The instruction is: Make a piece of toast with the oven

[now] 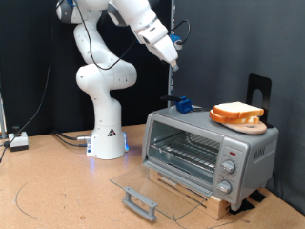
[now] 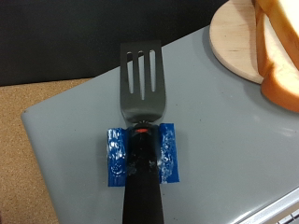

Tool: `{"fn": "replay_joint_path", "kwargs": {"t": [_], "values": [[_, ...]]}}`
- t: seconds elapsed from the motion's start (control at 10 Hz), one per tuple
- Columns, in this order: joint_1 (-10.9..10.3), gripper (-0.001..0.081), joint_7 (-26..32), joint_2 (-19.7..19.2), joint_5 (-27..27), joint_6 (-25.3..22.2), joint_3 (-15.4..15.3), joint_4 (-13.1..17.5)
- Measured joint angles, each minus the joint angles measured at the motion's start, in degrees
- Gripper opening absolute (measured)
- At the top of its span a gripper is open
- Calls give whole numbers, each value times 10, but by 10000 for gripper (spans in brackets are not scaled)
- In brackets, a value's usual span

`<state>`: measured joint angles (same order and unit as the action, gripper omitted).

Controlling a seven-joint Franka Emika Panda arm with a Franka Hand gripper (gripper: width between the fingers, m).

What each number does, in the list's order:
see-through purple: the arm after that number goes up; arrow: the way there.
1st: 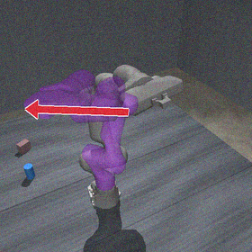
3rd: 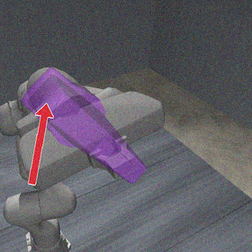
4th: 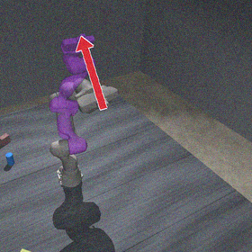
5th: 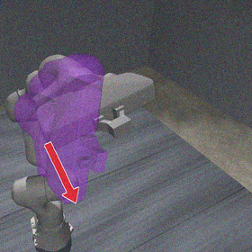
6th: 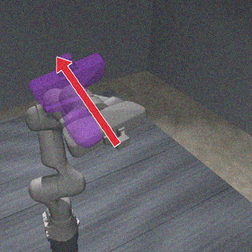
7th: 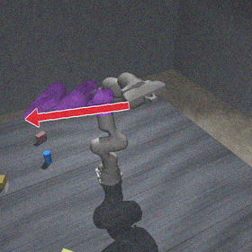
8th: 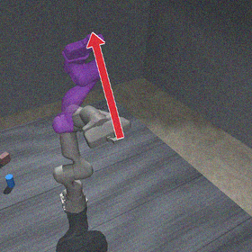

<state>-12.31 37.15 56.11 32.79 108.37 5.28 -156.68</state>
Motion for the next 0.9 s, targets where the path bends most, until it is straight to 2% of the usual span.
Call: {"fn": "replay_joint_path", "kwargs": {"t": [0.3,0.5,0.7,0.9], "values": [[0,807,0,-3,-26,-32,-6,-3],[-3,807,3,-3,-39,-37,-28,-22],[-7,807,6,-5,-36,-6,-54,-46],[-15,807,10,-14,-33,21,-71,-57]]}}
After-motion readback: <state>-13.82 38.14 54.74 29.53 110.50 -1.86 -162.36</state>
